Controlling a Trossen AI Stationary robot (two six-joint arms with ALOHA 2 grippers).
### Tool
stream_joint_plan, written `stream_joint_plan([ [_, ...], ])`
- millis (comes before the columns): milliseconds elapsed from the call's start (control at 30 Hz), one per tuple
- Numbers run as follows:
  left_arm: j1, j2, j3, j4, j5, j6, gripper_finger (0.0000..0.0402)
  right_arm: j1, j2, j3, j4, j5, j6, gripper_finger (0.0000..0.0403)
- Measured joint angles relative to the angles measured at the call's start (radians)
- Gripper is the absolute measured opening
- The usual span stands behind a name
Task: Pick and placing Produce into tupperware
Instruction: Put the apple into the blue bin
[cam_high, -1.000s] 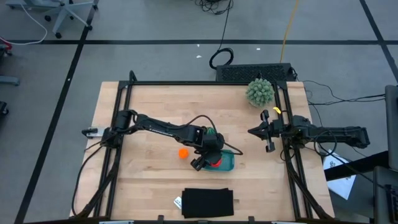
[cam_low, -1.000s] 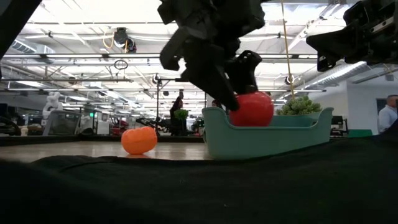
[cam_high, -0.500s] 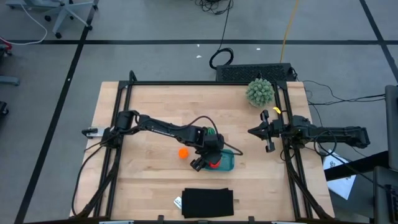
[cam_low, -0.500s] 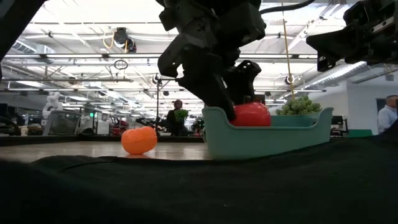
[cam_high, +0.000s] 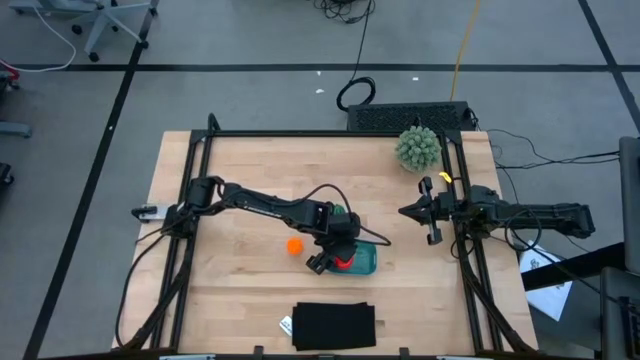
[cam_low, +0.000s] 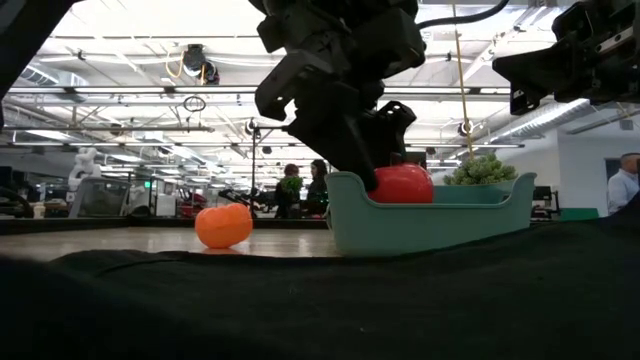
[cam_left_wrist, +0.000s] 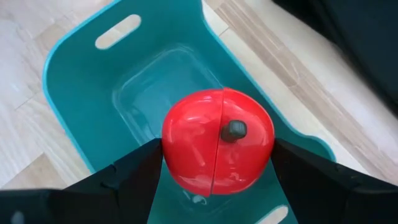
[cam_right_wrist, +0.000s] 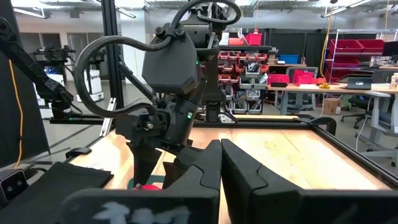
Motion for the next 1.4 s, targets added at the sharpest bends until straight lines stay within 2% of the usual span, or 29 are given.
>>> stream_joint_plan([
  [333,-0.002,0.000,0.000,-0.002,-0.009,0.063,0.0296,0.000,0.000,0.000,-0.003,0.000,0.000,0.0000],
  [767,-0.002,-0.001,0.000,-0.001,-0.010,-0.002,0.0296,0.000,0.000,0.000,-0.004,0.000,0.000,0.0000],
  [1400,-0.002,0.015,0.001,-0.008,-0.011,-0.011,0.0296,0.000,0.000,0.000,-0.007,0.000,0.000,0.0000],
])
